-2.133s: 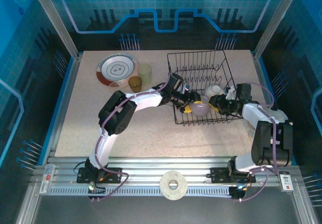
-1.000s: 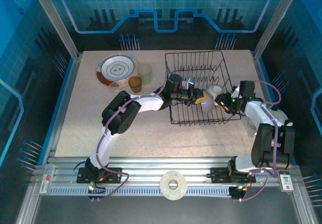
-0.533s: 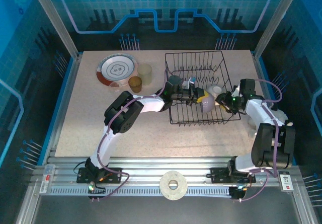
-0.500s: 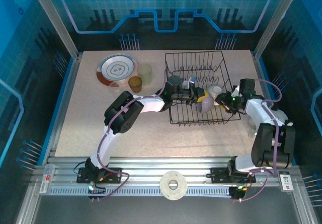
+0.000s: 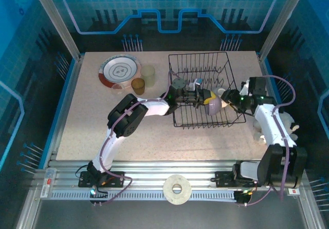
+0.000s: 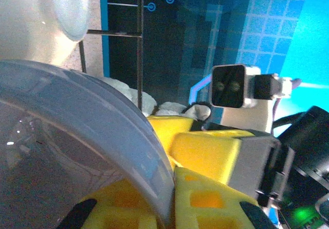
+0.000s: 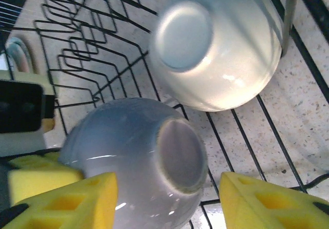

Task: Unload the mixed dishes from the dish rack
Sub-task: Pick up the bowl from the dish rack.

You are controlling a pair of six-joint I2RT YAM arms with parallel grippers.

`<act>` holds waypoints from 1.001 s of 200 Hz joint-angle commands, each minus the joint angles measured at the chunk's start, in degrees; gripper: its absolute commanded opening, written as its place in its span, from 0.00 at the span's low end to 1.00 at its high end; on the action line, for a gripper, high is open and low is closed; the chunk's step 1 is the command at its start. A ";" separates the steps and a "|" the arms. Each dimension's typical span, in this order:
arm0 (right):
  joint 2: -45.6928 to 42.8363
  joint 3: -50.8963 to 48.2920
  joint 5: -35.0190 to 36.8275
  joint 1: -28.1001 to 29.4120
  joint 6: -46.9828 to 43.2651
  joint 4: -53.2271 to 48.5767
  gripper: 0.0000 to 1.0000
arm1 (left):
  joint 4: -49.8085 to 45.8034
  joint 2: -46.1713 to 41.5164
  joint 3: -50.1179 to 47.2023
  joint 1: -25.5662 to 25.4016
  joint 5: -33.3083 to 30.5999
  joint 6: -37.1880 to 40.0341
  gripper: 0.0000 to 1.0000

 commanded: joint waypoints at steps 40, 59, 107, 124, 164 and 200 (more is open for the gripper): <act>-8.68 3.52 2.95 0.69 -0.65 -5.06 0.77 | 5.17 -6.83 2.83 0.48 0.59 0.70 0.00; -11.08 4.06 3.10 0.73 -1.35 -5.74 0.87 | 3.36 -9.26 3.05 1.26 0.72 2.06 0.00; -16.12 4.82 4.89 0.78 -3.11 -7.48 1.00 | 2.49 -13.88 4.27 3.37 1.59 2.03 0.00; -16.83 4.78 5.07 0.83 -3.29 -7.52 1.00 | 1.88 -15.70 4.55 3.90 1.85 2.39 0.00; -17.38 4.65 4.51 0.87 -3.65 -7.51 1.00 | -7.46 -24.06 1.75 6.38 2.31 8.86 0.00; -18.44 3.61 3.69 1.43 -4.24 -6.27 1.00 | -38.48 -34.10 2.65 8.89 0.58 27.98 0.00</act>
